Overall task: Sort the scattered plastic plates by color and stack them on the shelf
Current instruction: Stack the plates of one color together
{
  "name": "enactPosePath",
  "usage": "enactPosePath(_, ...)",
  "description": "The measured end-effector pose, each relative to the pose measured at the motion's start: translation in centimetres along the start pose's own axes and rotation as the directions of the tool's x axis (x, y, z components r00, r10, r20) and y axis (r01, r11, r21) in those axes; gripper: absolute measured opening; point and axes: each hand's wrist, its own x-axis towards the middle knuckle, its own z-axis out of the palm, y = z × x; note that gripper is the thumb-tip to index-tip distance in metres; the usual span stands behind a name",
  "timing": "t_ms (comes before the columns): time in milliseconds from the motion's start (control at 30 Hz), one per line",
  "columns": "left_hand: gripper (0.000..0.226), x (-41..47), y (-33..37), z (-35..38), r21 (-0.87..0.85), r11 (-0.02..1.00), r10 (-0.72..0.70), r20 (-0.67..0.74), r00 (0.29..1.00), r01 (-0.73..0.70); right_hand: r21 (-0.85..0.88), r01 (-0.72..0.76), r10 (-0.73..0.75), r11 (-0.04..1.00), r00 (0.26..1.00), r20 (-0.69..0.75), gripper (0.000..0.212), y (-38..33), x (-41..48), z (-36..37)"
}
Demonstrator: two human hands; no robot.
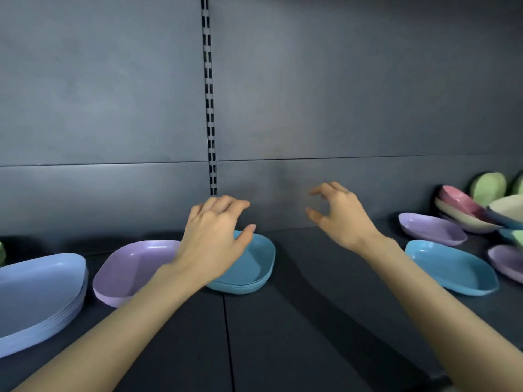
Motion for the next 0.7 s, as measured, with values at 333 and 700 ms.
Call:
enactPosePath(333, 0.055, 5.4, 12.0, 0.8, -0.061, 0.955, 0.294, 0.057, 0.954, -0.291, -0.209, -0.141, 0.118, 0.968, 0.986, -0.119, 0.041, 9.7, -4.3, -11.5)
enactPosePath(700, 0.051, 6.2, 31.4, 7.1, -0.154, 0.931, 0.342, 0.048, 0.939, -0.331, -0.292, -0.186, 0.152, 0.938, 0.979, -0.134, 0.038, 25.6, -12.3, -23.0)
